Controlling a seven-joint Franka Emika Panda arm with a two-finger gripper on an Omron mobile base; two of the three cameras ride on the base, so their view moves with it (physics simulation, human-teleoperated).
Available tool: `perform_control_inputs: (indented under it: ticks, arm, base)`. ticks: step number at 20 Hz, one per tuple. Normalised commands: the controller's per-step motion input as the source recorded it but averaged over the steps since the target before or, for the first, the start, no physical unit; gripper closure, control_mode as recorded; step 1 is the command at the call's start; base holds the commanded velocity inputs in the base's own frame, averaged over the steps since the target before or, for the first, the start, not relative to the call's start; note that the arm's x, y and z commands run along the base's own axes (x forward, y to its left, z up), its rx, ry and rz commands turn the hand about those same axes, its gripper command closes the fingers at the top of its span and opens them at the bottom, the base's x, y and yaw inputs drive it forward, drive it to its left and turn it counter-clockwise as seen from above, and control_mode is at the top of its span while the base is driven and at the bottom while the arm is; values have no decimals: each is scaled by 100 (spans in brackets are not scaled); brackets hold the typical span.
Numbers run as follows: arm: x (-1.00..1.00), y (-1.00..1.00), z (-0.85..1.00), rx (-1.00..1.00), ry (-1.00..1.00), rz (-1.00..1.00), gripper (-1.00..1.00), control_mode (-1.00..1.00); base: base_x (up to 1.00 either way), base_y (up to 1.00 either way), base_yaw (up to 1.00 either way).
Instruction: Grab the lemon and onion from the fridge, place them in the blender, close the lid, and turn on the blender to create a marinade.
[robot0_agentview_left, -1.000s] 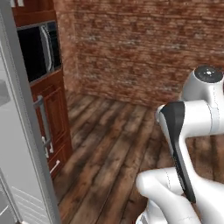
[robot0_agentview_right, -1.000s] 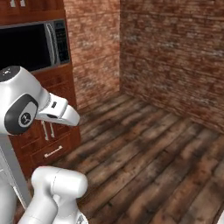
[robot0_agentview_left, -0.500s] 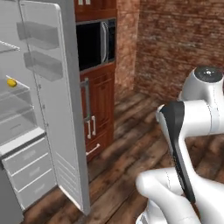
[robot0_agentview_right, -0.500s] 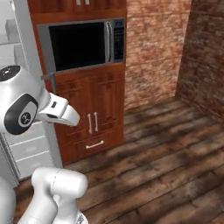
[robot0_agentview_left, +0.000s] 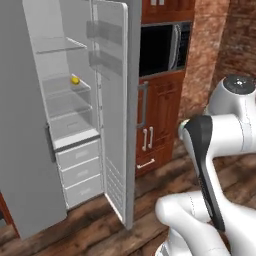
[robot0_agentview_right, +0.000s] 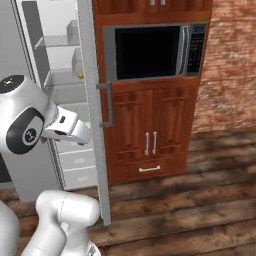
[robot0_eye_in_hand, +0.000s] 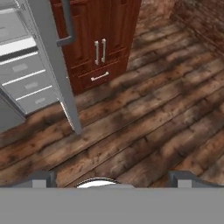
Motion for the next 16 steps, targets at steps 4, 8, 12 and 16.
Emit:
perform_control_inputs:
  ticks: [4, 8, 12, 16]
  arm:
    - [0, 0, 0, 0, 0, 0, -100, 100]
    - [0, 0, 0, 0, 0, 0, -100, 100]
    - [0, 0, 0, 0, 0, 0, -100, 100]
    - [0, 0, 0, 0, 0, 0, -100, 100]
  base:
    - [25, 67, 34]
    - [37, 76, 27]
    - [44, 83, 21]
    - [61, 74, 13]
